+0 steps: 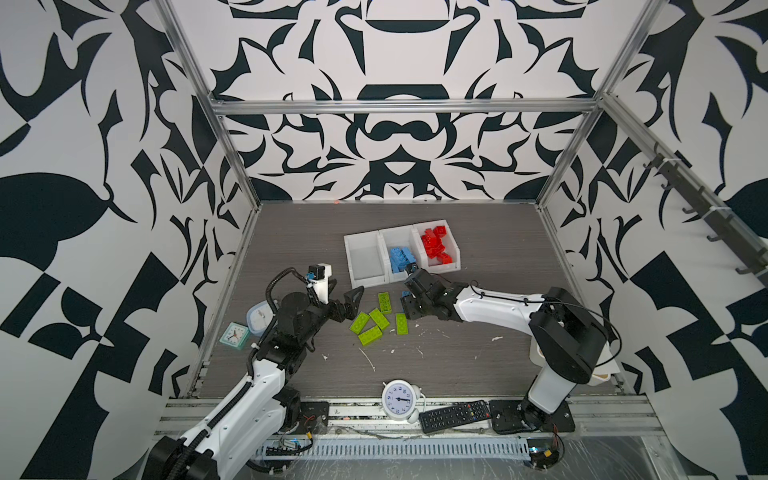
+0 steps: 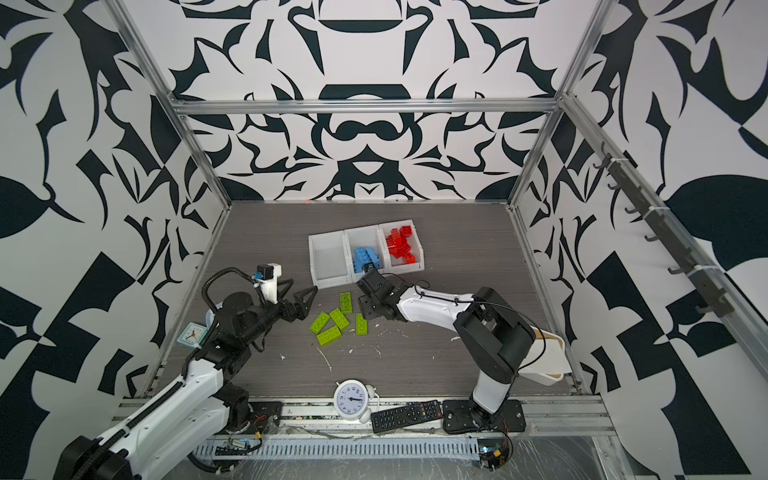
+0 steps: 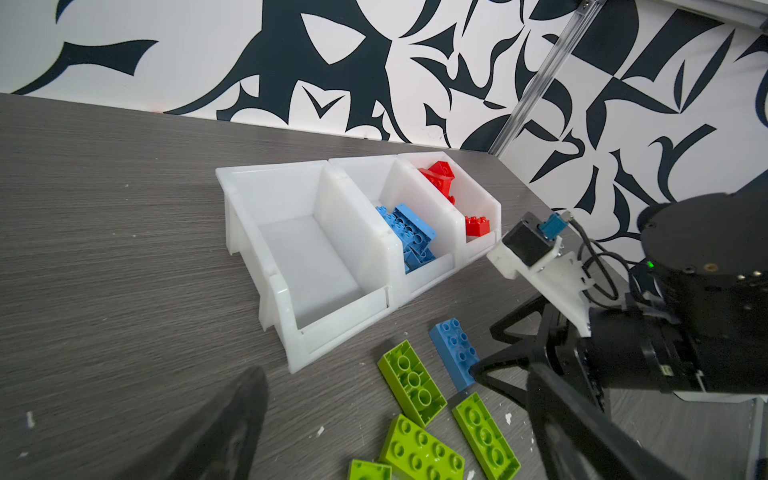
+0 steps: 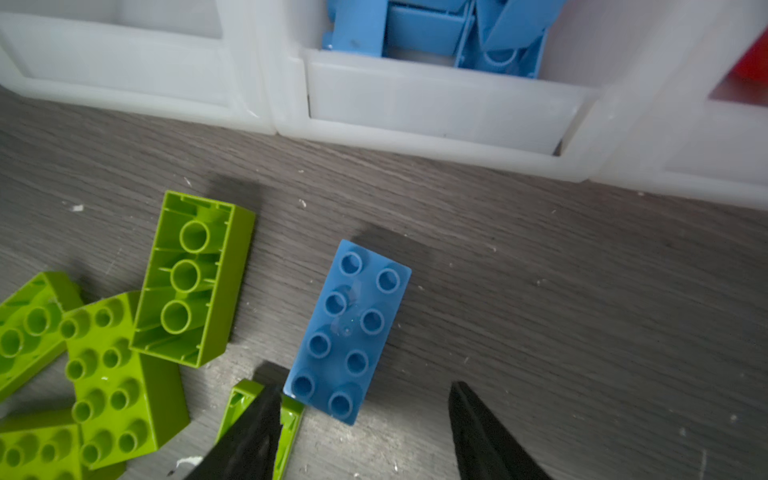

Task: Sort the legos into containers by color
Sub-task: 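Withdraw the right gripper and lower it over the last blue 2x4 brick, then close the right gripper on the blue brick and lift it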

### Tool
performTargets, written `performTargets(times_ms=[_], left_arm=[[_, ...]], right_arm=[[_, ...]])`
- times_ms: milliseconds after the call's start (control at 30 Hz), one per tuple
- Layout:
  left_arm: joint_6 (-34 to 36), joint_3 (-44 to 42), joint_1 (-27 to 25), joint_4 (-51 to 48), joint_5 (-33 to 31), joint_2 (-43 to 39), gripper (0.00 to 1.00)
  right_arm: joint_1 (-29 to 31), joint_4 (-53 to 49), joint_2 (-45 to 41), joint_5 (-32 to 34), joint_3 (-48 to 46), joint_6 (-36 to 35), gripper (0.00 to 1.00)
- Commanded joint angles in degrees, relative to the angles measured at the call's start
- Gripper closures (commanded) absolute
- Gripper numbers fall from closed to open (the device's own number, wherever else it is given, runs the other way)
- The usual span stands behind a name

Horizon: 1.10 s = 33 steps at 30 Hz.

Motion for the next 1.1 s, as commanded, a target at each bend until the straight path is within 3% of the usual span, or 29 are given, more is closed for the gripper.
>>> performTargets(times_ms=[0, 533, 1067], left_arm=[[-0.3, -0.3, -0.1, 0.4, 0.2, -0.1, 0.00], [-0.4, -0.2, -0.1, 0.4, 0.3, 0.0, 0.01], [-0.5, -0.2, -0.1, 0.6, 0.6, 0.6, 0.00]], right_arm=[[0.1, 2.2, 0.5, -0.5, 3.2, -0.4, 0.33], [0.1, 1.3, 6.2, 1.0, 5.7, -1.8, 0.37], [0.0, 1.4, 4.9, 2.1, 3.8, -1.9, 0.64]])
